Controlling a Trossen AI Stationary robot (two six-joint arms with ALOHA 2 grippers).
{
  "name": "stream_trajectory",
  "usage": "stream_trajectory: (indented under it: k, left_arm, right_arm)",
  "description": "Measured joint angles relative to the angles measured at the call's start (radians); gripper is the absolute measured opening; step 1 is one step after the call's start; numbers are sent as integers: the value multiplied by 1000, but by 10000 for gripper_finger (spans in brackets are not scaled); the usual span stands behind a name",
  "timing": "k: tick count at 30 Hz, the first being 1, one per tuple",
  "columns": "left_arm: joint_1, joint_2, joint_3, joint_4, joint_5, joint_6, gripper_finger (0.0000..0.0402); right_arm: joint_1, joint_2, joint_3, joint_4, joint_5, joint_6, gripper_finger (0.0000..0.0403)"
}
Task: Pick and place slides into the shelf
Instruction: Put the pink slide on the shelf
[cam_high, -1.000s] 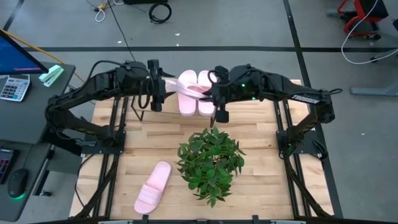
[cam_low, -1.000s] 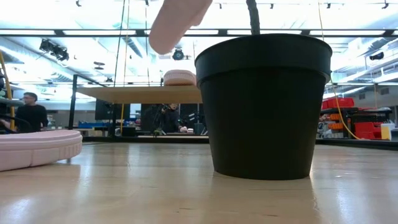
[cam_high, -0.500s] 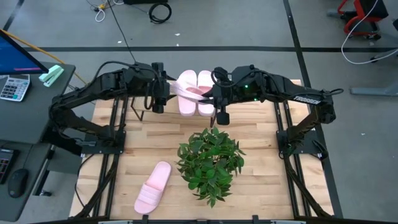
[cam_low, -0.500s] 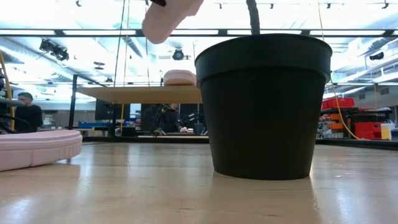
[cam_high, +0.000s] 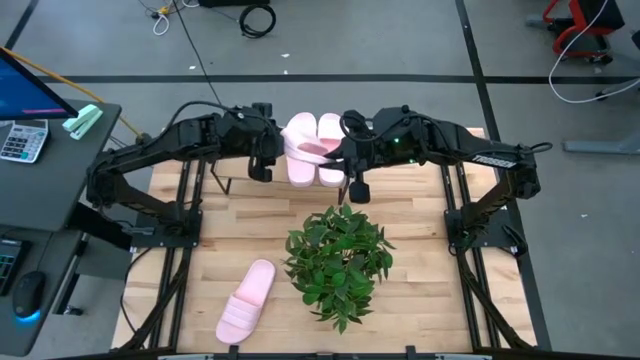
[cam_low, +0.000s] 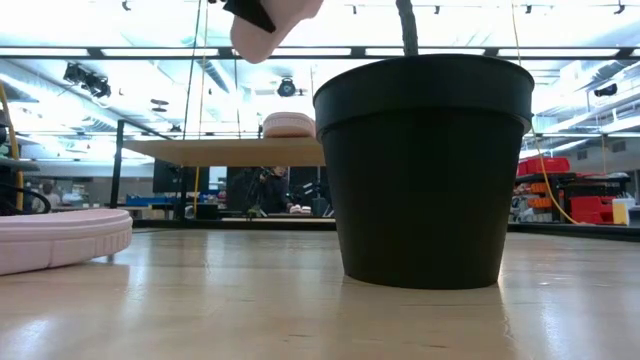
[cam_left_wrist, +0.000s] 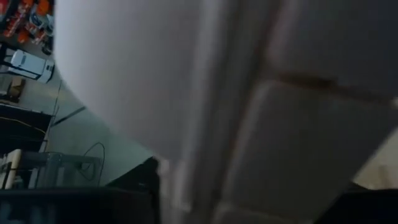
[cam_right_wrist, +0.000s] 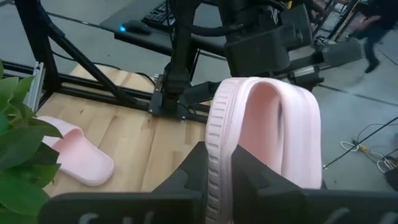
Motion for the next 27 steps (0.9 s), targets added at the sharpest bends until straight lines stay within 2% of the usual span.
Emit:
stream_trajectory:
  k: [6, 11, 14, 23, 27]
  left_arm:
    - [0, -12, -1, -11, -2, 8, 112]
    - [0, -17, -1, -38, -2, 16, 92]
    - [0, -19, -1, -52, -2, 15, 106]
    - [2, -31, -1, -58, -15, 11, 201]
    - [7, -40, 2, -62, -11, 15, 226]
  right_arm:
    - [0, -1, 0, -29, 20, -2, 37]
    - [0, -1, 0, -49, 49, -4, 37]
    - [-8, -1, 0, -63, 45, -4, 37]
    - [-24, -1, -1, -135, 52, 1, 36]
    - [-27, 0, -2, -139, 53, 1, 36]
